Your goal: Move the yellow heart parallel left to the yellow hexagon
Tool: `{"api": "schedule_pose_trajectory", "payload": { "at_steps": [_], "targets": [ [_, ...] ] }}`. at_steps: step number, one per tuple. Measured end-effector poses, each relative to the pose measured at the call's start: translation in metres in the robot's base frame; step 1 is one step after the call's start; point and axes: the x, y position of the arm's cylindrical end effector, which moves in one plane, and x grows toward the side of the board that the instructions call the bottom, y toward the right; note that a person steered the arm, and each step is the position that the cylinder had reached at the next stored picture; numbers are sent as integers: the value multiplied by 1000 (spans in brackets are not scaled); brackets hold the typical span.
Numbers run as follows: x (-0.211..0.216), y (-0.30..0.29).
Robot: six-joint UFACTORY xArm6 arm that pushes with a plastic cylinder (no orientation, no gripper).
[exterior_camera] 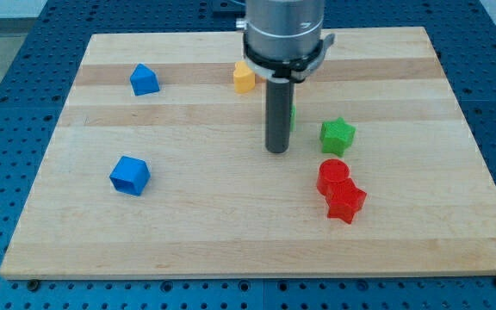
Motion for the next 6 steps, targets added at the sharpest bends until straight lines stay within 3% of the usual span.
{"api": "schedule_pose_trajectory", "payload": {
  "at_steps": [2,4,6],
  "targets": [
    [19,-60],
    [-25,-75],
    [-83,-35]
  ]
}}
